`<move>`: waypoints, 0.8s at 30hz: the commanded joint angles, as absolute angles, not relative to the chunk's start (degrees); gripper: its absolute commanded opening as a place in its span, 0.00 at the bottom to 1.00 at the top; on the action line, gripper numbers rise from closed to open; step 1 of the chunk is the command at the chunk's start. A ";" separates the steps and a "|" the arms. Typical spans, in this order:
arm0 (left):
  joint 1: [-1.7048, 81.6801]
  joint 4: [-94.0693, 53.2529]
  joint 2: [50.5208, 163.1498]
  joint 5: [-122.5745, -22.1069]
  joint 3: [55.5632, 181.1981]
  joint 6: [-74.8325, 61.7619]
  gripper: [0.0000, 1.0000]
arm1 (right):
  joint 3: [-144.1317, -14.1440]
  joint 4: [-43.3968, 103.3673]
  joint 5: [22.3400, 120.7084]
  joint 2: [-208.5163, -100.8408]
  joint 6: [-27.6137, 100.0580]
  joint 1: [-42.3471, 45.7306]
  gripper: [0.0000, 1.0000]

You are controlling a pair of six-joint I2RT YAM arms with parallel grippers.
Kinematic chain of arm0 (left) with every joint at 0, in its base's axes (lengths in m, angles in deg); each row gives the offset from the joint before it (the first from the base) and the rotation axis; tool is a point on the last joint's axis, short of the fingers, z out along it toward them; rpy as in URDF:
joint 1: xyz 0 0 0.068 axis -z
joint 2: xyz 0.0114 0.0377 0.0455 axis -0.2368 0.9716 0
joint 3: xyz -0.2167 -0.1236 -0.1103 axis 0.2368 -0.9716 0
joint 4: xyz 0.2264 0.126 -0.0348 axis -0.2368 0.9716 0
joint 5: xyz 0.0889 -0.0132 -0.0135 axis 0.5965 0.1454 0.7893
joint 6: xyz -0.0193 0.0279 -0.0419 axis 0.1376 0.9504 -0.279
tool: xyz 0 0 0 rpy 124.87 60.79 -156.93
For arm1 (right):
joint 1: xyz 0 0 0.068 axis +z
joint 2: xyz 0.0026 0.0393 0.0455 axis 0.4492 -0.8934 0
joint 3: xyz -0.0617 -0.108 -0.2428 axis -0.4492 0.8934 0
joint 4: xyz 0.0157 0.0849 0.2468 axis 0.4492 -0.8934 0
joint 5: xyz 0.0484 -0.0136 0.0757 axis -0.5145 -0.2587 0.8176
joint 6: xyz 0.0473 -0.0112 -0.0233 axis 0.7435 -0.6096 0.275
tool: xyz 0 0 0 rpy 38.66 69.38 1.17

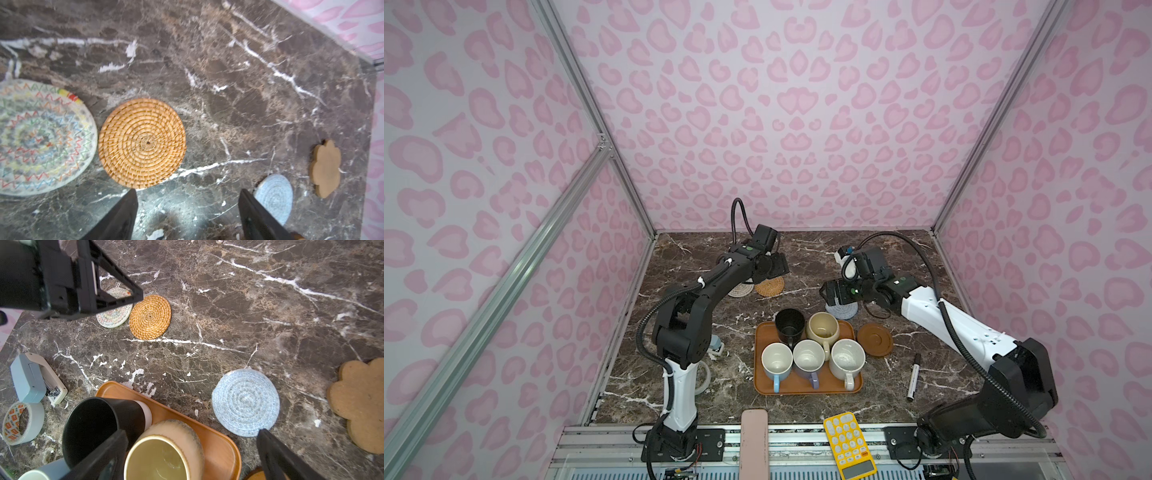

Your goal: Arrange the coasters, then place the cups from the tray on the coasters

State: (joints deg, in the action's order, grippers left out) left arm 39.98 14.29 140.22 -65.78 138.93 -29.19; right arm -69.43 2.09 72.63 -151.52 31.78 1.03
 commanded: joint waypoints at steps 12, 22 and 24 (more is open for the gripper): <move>40.80 5.23 125.67 -65.31 127.04 -30.75 0.98 | -61.27 6.12 70.32 -144.02 32.56 -6.78 0.98; 40.60 -9.69 109.65 -60.36 111.61 -30.27 0.98 | -63.75 0.38 73.60 -149.42 29.60 -11.14 0.92; 39.91 -11.56 107.49 -61.78 110.04 -27.62 0.98 | -63.23 1.21 73.50 -150.13 29.22 -11.13 0.91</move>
